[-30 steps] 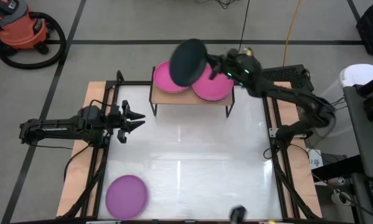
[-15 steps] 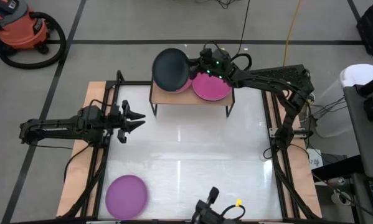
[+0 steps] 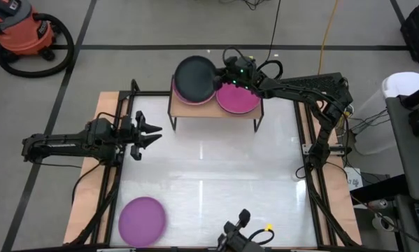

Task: Place and stack plates onto a shelf
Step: Stack the black plate on top of the left pink plate on the shelf, then stack the purple plate on top of the black plate on the shelf

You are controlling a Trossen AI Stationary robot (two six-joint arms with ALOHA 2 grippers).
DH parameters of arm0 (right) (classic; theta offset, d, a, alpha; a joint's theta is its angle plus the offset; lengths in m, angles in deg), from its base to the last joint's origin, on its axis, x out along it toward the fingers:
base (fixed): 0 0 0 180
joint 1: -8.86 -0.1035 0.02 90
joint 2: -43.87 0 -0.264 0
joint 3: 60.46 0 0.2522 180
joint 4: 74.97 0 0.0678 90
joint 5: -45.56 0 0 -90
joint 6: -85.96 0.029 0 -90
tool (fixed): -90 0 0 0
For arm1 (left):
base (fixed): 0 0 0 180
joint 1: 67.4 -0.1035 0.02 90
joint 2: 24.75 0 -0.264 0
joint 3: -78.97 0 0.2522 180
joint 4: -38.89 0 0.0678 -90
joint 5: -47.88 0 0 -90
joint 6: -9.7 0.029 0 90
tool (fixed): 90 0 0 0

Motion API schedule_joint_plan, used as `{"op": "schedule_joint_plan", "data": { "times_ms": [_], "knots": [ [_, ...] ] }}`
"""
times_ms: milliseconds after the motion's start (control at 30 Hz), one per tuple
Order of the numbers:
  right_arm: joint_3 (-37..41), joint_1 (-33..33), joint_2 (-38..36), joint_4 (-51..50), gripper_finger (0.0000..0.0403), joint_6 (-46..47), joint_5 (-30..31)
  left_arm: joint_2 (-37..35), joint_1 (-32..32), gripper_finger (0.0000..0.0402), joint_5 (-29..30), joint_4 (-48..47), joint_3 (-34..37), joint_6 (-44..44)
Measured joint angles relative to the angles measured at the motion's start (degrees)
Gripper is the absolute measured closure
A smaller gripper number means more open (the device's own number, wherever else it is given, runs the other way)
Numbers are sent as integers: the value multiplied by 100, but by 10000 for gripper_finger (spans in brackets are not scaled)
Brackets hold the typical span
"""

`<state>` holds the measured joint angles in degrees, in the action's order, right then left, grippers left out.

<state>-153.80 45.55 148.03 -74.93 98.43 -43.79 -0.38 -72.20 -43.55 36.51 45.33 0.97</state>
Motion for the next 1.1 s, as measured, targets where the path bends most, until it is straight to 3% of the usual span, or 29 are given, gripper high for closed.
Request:
{"op": "schedule_joint_plan", "data": {
  "times_ms": [133, 267, 433, 533, 667, 800, 967, 1100],
  "knots": [
    [0, 0, 2, 78, 367, -22, -375, 1, 0, 270, 0, 10, 0, 0],
    [2, -6, 0, 99, 310, -2, -719, -1, 0, 270, 2, 10, 0, 0],
    [11, -48, -299, 135, 243, -62, -1768, 0, 2, 270, -4, 8, 0, -115],
    [7, -121, -778, 70, 226, -159, -2449, -1, 14, 270, -52, -99, -13, -193],
    [7, -421, -1569, -420, 228, -712, -2640, 281, 125, 270, 404, -1477, -580, -87],
    [7, -810, -2399, -1090, 239, -1282, -2624, 1083, 340, 270, 773, -3094, -1457, -70],
    [385, -1414, -3252, -1850, 242, -1741, -2550, 2249, 755, 270, 339, -4434, -2246, 334],
    [1323, -1934, -3950, -1837, 243, -1817, -1955, 3088, 1229, 270, -265, -5424, -2467, 448]
  ]
}}
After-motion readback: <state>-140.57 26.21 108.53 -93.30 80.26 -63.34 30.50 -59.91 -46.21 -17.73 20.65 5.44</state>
